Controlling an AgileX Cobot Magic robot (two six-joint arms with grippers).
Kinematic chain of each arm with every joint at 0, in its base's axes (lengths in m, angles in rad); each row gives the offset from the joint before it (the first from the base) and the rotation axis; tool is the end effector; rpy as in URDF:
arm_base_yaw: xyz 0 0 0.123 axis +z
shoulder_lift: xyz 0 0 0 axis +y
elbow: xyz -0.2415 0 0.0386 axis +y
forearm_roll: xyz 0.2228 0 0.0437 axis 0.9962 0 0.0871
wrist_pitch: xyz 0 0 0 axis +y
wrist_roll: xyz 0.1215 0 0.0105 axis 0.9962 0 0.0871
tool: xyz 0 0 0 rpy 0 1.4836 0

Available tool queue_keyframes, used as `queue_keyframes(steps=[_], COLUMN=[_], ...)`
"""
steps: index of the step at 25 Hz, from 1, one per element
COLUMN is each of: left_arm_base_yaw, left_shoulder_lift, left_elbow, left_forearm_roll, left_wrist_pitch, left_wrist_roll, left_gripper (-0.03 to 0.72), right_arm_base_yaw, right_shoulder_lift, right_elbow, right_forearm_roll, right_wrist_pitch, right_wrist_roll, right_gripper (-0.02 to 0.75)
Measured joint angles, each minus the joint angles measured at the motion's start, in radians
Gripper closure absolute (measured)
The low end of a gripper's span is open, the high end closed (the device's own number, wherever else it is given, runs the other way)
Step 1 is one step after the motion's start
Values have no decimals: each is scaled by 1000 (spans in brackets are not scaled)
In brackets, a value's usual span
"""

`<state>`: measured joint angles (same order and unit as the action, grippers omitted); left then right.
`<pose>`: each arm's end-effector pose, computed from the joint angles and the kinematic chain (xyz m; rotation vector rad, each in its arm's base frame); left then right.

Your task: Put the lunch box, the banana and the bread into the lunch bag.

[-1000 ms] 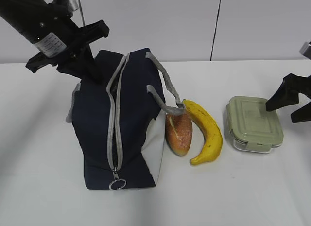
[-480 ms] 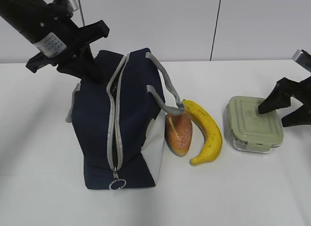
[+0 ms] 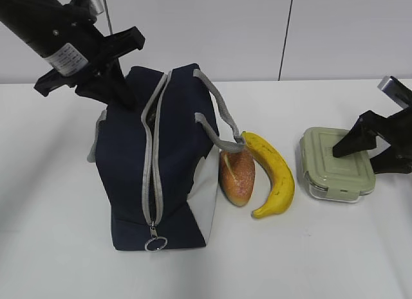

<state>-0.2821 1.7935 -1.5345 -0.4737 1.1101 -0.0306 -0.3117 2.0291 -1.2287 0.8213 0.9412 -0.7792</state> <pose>0.3264 -0.1465 0.2301 0.1423 2.8424 -0.7141 0.3441 -0.0350 0.0953 0.0854 2.7573 0.8344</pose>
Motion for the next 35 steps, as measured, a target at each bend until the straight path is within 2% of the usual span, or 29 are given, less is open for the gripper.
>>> queue_keyframes(steps=[12,15,18,20,27,35], left_arm_base_yaw=[0,0,0,0,0,0], left_shoulder_lift=[0,0,0,0,0,0], left_elbow=[0,0,0,0,0,0], left_forearm_roll=[0,0,0,0,0,0], left_wrist_pitch=[0,0,0,0,0,-6], left_wrist_roll=[0,0,0,0,0,0], left_gripper=[691,691,691,691,691,691], right_arm_base_yaw=[0,0,-2,-2,-2,-2], right_shoulder_lift=[30,32,32,32,40,40], right_elbow=[-2,-2,-2,-2,-2,-14], right_forearm_roll=[62,86,113,119,176,377], right_wrist_pitch=[53,77,107,117,128,169], right_wrist_roll=[-23,-40,-42,-44,-50,-85], right_gripper=[156,224,337,366,377,377])
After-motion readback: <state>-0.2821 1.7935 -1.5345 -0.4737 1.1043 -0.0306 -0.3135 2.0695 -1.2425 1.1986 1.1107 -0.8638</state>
